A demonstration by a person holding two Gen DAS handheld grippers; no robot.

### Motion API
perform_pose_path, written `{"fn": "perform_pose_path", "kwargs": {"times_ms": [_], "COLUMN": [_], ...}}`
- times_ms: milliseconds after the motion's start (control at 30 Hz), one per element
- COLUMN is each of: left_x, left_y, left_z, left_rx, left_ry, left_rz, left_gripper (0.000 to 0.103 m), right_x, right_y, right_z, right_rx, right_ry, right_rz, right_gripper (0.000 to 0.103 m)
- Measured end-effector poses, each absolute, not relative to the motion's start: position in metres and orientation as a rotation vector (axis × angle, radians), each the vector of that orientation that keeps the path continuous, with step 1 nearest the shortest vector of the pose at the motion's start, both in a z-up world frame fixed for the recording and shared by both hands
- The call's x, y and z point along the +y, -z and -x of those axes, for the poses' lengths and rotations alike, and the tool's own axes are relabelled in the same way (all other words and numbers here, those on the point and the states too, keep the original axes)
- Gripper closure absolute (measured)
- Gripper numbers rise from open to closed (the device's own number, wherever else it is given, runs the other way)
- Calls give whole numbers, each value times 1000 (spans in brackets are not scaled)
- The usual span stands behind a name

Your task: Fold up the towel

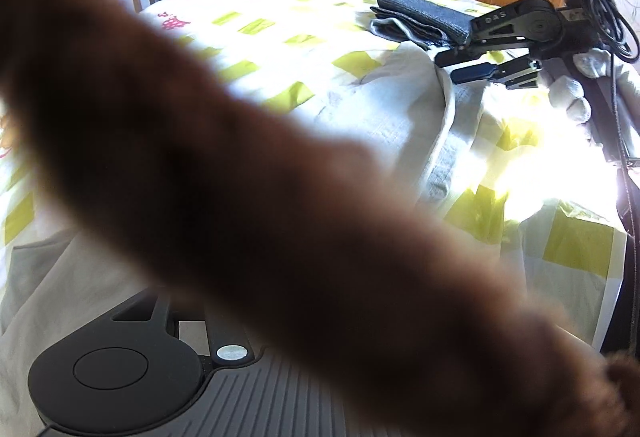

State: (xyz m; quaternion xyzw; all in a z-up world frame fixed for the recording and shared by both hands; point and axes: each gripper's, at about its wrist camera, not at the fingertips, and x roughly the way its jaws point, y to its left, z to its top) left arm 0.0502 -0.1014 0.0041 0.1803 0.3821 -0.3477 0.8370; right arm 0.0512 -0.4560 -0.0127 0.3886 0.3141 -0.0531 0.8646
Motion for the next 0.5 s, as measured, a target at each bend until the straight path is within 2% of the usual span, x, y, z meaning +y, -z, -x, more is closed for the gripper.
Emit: {"fn": "perform_pose_path", "kwargs": {"times_ms": [67, 167, 367, 500], "left_x": [-109, -117, -124, -127], "left_y": [-4, -5, -6, -3], "left_z": [-53, -54, -58, -58], "left_rx": [805, 792, 780, 777], "left_ry": [744, 759, 782, 789], "left_rz": [-383, -389, -393, -389], "left_gripper": [51, 51, 49, 49], "right_x": [-457, -458, -459, -464], "right_y": [20, 23, -3, -10], "right_z": [-63, -72, -62, -35], "right_rx": [690, 710, 643, 586], "right_ry": [136, 150, 84, 134], "right_rz": [-823, -826, -793, -780], "right_gripper": [61, 79, 79, 84]}}
